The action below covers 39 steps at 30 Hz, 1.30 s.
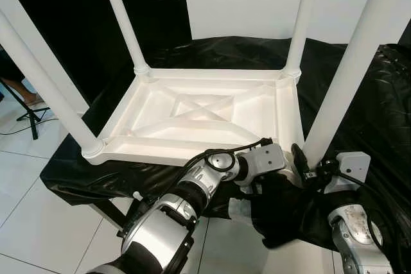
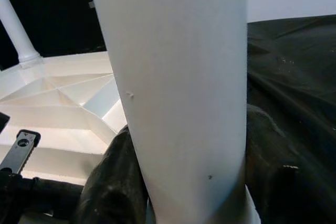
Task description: Building children table
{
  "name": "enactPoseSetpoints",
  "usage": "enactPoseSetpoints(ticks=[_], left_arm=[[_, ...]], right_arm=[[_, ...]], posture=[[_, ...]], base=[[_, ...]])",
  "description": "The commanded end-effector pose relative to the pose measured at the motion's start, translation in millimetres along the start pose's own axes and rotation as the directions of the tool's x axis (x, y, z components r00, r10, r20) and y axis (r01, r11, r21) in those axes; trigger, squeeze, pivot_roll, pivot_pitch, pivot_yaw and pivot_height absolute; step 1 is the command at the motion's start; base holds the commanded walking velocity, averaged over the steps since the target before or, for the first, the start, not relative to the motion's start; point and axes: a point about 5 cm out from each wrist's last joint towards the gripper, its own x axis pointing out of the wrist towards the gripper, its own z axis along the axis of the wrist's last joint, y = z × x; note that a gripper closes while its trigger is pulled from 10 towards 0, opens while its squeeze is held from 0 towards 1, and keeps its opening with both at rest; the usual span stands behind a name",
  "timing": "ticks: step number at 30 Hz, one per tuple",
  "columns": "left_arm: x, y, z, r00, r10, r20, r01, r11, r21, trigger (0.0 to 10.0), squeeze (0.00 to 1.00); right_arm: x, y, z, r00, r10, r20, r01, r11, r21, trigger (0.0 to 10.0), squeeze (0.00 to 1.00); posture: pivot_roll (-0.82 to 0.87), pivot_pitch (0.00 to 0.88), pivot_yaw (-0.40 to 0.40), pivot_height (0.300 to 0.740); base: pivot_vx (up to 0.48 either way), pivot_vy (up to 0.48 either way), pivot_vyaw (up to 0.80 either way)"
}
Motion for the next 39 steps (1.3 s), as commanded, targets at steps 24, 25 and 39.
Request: enactPoseSetpoints(ticks=[24, 25, 39], left_arm=[[9.6, -26.7, -42.2, 0.968, 0.166, -0.191, -0.189, 0.975, -0.113, 10.0, 0.00], [9.9, -27.1, -41.9, 0.968, 0.164, -0.190, -0.187, 0.976, -0.113, 10.0, 0.00], [10.0, -27.7, -42.1, 0.968, 0.164, -0.188, -0.187, 0.975, -0.117, 10.0, 0.00]], right_arm=[[6.0, -26.5, 1.4, 0.897, 0.426, -0.116, -0.433, 0.900, -0.042, 0.0, 0.00], [6.2, -26.3, 1.4, 0.890, 0.439, -0.119, -0.446, 0.894, -0.037, 0.0, 0.00], [-10.7, -4.6, -12.1, 0.889, 0.428, -0.162, -0.416, 0.903, 0.105, 0.0, 0.00]], posture=[[0.01, 0.000, 0.069, 0.740], [0.01, 0.000, 0.069, 0.740], [0.02, 0.000, 0.068, 0.740]], base=[[0.000, 0.000, 0.00], [0.000, 0.000, 0.00], [0.000, 0.000, 0.00]])
